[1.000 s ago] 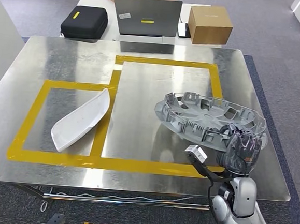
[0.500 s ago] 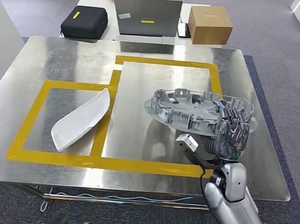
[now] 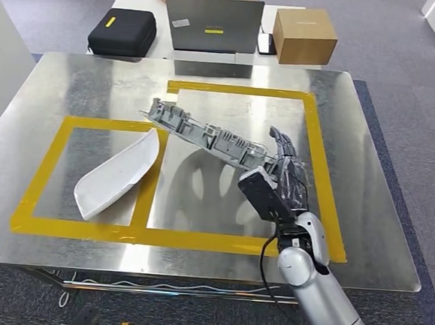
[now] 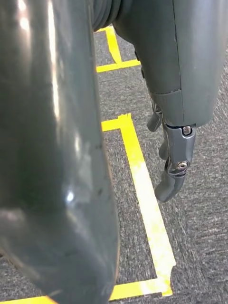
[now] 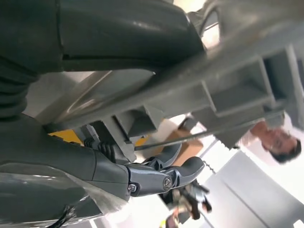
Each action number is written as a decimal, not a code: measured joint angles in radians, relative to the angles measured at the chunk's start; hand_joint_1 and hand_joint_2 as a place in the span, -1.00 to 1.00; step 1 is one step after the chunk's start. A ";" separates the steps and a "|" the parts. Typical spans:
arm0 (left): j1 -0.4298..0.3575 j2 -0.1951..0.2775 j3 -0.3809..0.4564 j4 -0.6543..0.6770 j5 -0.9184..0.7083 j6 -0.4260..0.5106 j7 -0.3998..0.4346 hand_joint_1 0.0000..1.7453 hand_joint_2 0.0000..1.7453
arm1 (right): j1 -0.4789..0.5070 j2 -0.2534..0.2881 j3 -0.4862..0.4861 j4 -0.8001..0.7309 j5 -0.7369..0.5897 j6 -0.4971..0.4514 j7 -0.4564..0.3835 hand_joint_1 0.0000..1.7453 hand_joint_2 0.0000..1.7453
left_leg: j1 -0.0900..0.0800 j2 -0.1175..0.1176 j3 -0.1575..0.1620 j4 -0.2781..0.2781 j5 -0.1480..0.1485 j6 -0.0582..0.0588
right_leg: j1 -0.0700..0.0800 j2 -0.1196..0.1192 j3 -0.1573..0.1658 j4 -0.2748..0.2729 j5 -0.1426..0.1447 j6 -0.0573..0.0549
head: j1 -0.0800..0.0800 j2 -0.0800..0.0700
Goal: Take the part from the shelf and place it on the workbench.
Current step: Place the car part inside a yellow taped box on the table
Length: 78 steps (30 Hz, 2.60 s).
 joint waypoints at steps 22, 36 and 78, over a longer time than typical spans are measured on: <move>0.038 0.004 0.013 0.001 0.079 -0.004 -0.035 -1.00 -1.00 | -0.266 -0.194 0.333 0.011 0.542 0.419 0.446 -1.00 -1.00 | -0.001 0.000 0.000 0.001 0.000 0.001 | -0.001 0.000 0.000 -0.001 0.001 0.001 | 0.000 0.000; 0.047 -0.013 0.027 0.002 0.103 -0.054 -0.093 -1.00 -1.00 | -0.307 -0.356 0.447 -0.188 0.707 0.476 0.401 -1.00 -1.00 | -0.001 0.000 0.000 0.001 0.000 0.001 | -0.001 0.000 0.000 -0.001 0.001 0.001 | 0.000 0.000; 0.047 -0.011 0.044 0.007 0.187 -0.033 -0.142 -1.00 -1.00 | -0.196 -0.470 0.526 -0.423 0.850 0.243 0.450 -1.00 -1.00 | -0.005 -0.001 -0.004 0.009 -0.004 0.010 | -0.005 0.000 0.000 -0.002 0.002 0.009 | 0.000 0.000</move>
